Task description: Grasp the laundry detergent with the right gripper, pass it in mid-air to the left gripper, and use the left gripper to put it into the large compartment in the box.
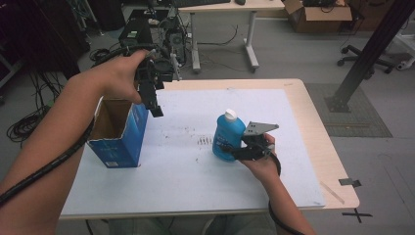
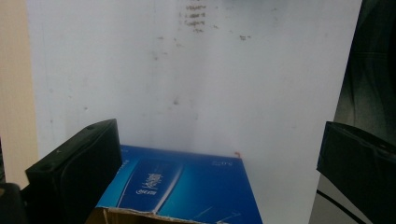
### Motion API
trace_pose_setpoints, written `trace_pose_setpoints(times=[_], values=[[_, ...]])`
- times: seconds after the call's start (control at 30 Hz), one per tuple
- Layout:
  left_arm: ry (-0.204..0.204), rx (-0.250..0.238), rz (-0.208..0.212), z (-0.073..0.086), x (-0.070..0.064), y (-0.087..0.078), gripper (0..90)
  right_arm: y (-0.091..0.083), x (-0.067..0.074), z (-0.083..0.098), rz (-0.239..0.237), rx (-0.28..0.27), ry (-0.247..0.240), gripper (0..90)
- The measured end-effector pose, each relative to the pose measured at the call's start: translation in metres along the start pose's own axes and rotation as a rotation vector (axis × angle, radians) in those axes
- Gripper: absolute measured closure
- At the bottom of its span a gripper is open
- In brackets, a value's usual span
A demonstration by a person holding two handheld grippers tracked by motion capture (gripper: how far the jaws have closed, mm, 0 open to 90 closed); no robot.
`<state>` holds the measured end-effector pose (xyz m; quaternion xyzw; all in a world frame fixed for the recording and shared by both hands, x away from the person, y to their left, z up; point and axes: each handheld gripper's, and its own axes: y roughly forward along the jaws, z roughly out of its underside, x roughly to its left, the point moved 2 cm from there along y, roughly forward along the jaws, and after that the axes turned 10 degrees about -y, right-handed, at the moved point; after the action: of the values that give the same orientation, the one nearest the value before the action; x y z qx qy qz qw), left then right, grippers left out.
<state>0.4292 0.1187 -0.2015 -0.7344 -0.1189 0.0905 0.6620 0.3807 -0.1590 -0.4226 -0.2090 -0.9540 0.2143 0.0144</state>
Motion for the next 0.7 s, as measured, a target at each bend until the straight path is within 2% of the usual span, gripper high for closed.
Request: trace_pose_setpoints(times=[0.13,0.57,0.7], values=[[0.002,-0.002,0.005,-0.002,-0.001,0.000,0.1,-0.006,-0.003,-0.009,-0.025,0.004,-0.006,44.1],[0.007,0.000,0.007,-0.002,-0.002,-0.001,0.1,-0.027,-0.004,-0.043,-0.083,-0.010,-0.079,44.2],[0.008,-0.003,0.007,-0.004,-0.003,-0.002,0.1,-0.031,-0.003,-0.053,-0.121,-0.012,-0.097,44.3]])
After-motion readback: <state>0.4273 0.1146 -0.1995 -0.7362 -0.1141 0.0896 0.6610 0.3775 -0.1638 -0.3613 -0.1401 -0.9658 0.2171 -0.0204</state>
